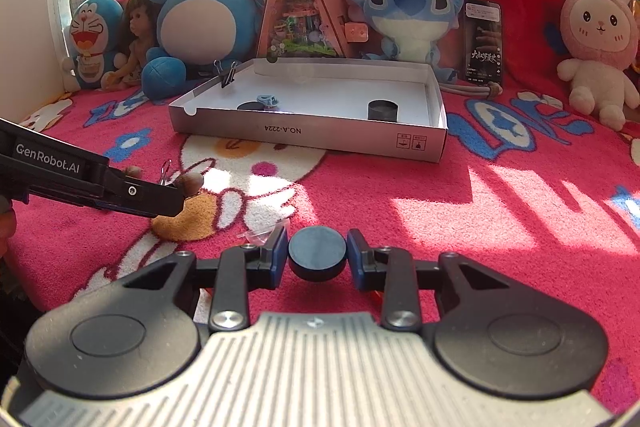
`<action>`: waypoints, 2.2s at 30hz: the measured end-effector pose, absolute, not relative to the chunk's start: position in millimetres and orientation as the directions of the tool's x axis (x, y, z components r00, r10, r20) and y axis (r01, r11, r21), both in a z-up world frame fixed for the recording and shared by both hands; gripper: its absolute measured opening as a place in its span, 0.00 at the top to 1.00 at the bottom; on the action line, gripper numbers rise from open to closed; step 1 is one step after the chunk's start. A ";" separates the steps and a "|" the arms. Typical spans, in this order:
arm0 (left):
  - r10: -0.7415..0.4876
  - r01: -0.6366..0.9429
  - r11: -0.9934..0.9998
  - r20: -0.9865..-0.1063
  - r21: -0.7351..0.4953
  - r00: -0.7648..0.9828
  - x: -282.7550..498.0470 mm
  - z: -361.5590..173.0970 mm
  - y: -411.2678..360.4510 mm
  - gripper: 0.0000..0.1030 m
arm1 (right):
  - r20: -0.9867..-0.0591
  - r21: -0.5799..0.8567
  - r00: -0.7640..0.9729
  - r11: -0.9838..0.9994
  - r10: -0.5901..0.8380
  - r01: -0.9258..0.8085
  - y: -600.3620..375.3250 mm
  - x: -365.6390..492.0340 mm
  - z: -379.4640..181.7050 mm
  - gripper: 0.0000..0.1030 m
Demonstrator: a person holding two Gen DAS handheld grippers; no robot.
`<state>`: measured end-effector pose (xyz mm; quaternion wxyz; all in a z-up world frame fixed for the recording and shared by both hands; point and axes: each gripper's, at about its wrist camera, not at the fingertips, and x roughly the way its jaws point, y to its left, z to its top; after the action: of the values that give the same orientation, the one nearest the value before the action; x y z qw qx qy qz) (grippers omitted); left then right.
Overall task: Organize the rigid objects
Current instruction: 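Carry the binder clip with the left tool while the right tool carries the disc into the box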
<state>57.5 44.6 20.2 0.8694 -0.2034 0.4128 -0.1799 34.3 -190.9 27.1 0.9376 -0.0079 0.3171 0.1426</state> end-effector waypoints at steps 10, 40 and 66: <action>-0.450 0.145 0.868 -0.630 -0.474 0.632 54.4 29.1 48.1 0.72 | -0.591 0.075 0.763 0.960 0.261 -0.270 -191.0 32.7 29.3 0.63; -0.231 0.118 0.967 -0.589 -0.224 0.775 102.1 72.8 32.6 0.72 | -0.522 0.123 0.829 0.979 0.201 -0.160 -206.4 97.3 66.3 0.63; -0.131 0.053 0.989 -0.671 -0.136 0.730 191.9 58.8 24.0 0.72 | -0.639 0.253 0.743 0.967 0.198 -0.039 -224.6 205.6 66.1 0.63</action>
<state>191.9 24.0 58.8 0.9284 -0.0538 0.3643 -0.0495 205.6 -224.6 66.1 0.9269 0.1123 0.3524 0.0639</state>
